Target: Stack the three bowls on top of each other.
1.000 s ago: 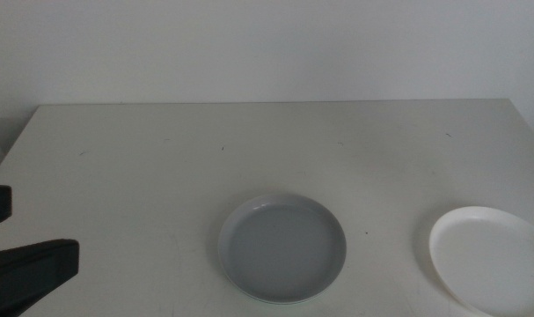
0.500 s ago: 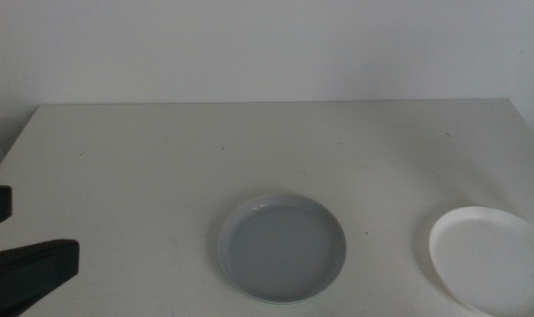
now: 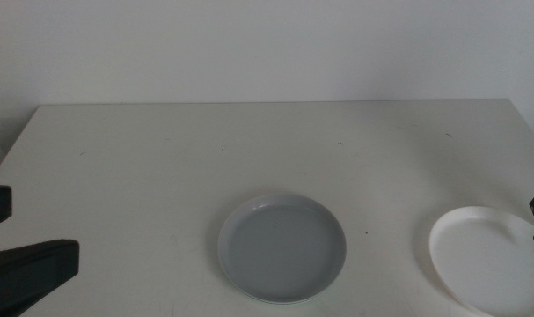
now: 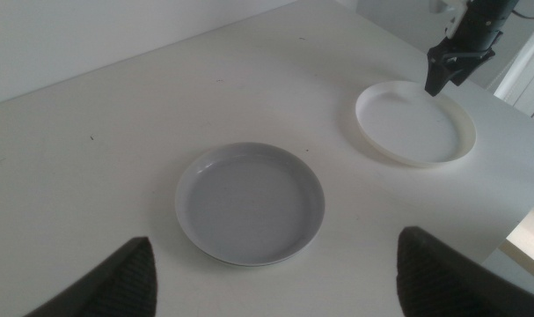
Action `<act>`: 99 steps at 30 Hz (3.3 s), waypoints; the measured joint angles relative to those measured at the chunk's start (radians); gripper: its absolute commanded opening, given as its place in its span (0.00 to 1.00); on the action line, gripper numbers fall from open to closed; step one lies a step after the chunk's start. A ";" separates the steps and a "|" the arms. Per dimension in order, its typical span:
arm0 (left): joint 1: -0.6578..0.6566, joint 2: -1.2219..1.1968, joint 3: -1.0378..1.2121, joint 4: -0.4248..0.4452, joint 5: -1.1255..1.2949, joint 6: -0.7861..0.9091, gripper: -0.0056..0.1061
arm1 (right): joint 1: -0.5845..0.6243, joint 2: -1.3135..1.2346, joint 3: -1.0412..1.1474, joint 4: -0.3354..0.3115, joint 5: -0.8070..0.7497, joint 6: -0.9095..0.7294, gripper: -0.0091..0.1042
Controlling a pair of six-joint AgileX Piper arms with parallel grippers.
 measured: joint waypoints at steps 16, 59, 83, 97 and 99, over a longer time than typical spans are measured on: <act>0.000 0.000 0.000 0.000 0.000 0.000 0.93 | -0.010 0.093 -0.004 0.031 0.008 -0.011 0.18; 0.000 0.000 0.001 0.000 0.000 0.000 0.93 | 0.620 -0.020 -0.349 0.236 0.213 0.170 0.09; 0.000 0.000 0.001 0.000 0.000 0.000 0.93 | 0.671 0.149 -0.349 0.314 0.129 0.096 0.14; 0.000 0.000 0.001 0.000 0.000 0.000 0.93 | 0.671 0.149 -0.359 0.314 0.157 0.083 0.59; 0.000 0.000 0.001 0.000 0.000 0.000 0.93 | 0.669 0.149 -0.384 0.314 0.179 0.083 0.62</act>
